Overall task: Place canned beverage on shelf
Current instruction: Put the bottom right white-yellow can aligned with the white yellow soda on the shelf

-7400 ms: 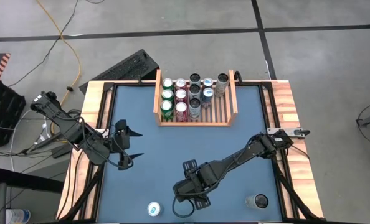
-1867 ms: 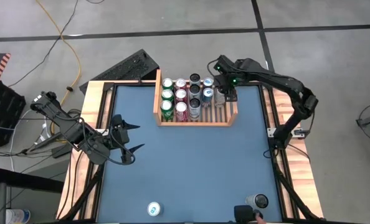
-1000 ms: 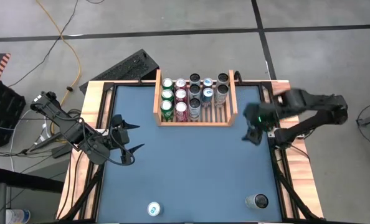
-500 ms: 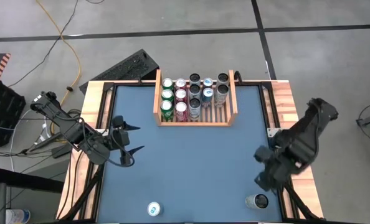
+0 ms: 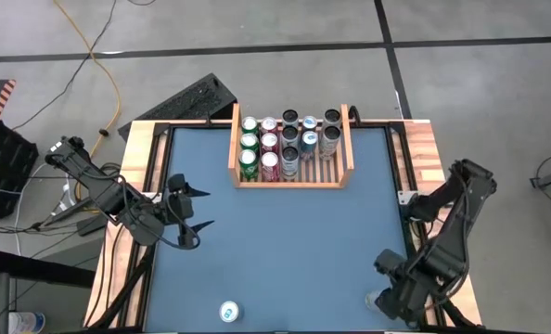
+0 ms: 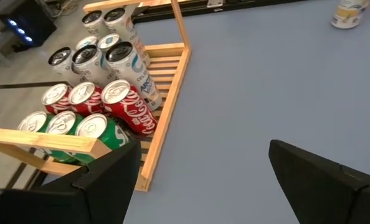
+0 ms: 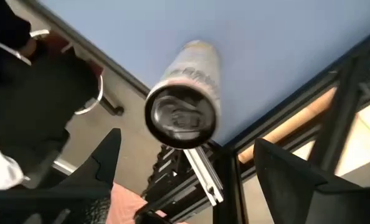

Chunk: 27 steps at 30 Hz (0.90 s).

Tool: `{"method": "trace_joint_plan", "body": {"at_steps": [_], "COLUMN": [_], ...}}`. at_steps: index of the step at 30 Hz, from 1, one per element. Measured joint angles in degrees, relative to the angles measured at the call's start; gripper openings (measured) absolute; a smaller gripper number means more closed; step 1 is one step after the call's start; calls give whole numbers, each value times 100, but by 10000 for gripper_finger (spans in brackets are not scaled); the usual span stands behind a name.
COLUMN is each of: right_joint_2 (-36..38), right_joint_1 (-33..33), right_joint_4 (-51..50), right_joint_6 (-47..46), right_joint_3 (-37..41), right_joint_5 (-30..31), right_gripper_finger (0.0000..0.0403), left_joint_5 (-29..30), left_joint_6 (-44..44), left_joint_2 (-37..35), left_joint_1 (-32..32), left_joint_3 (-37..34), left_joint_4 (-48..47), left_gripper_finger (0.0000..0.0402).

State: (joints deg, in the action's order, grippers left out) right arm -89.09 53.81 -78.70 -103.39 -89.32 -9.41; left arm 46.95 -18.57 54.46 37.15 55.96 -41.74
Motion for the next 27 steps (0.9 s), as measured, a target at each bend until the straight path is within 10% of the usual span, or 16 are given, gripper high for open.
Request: {"method": "trace_joint_plan", "body": {"at_steps": [27], "right_joint_2": [-500], "right_joint_1": [213], "right_joint_4": [165], "right_joint_6": [-272], "right_joint_3": [374], "right_joint_5": [422], "right_gripper_finger": [259], "left_joint_5": [-5], "left_joint_6": [-59], "left_joint_2": [0], "left_joint_1": [0], "left_joint_3": [0], "left_joint_4": [2], "left_gripper_finger": [341]}}
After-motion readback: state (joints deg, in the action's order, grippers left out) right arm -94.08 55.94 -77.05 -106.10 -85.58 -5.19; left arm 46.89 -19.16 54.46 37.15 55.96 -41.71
